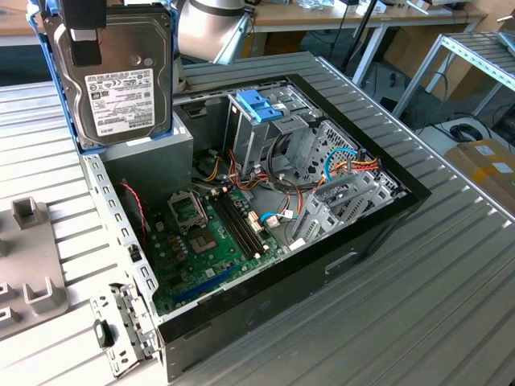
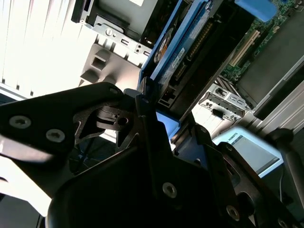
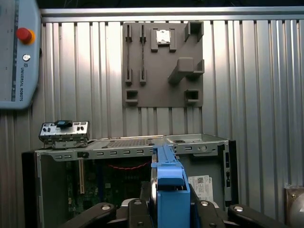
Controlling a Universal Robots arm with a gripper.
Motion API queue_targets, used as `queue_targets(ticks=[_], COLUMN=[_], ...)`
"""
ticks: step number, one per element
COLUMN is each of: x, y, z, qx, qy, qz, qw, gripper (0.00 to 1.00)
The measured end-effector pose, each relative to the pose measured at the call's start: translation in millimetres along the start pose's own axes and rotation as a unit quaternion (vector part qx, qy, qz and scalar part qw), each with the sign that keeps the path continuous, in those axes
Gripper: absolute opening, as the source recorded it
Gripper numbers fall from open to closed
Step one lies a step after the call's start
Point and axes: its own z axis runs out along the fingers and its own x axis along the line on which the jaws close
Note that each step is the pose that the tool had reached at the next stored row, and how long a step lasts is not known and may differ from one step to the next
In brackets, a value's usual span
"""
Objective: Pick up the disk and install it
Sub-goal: 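Pick up the disk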
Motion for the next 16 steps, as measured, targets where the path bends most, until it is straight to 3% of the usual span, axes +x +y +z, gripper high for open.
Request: queue_targets(ticks=[16], x=[0.7], y=[-7.6], z=[0.2], qx=[0.0], qy=[0.0], qz=[0.0], qw=[1.0], gripper=[0.37])
